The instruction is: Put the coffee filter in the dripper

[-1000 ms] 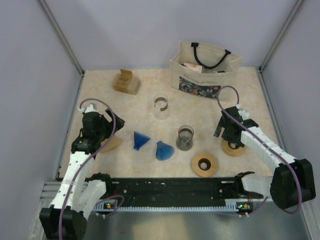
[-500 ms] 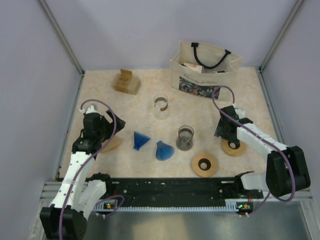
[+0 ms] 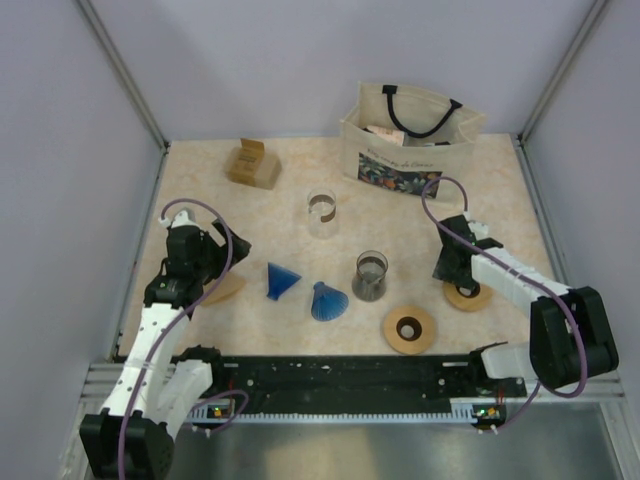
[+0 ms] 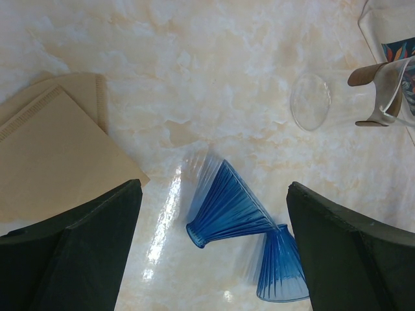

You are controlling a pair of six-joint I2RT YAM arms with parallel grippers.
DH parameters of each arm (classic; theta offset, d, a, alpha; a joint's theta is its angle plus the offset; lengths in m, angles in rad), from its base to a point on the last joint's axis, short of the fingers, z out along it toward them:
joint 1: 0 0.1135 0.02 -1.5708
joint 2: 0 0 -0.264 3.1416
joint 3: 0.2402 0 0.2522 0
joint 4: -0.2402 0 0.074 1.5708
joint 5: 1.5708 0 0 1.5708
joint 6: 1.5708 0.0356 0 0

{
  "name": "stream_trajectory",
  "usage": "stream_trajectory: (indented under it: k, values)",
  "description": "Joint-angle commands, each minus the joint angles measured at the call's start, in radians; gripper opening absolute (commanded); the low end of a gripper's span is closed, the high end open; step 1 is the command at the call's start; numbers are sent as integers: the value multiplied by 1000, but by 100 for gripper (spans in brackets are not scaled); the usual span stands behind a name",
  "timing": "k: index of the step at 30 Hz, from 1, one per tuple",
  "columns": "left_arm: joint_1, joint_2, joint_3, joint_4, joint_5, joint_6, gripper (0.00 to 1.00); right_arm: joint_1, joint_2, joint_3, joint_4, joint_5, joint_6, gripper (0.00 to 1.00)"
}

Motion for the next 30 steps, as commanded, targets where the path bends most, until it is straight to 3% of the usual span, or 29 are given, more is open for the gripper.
stream_trajectory:
  k: [1,14,21,30]
  values:
    - [-4,-4,-2,43,4,13,99,-10,9,0,3,42,2,50]
    - [-4,-29,-2,32,4,10,99,-7,23,-10,12,46,-2,49]
    - [-4,-43,1,26,2,12,99,-7,-21,8,-9,32,-15,23]
    - [-4,-41,6,32,18,10,99,-9,-196,71,-74,-26,-67,14]
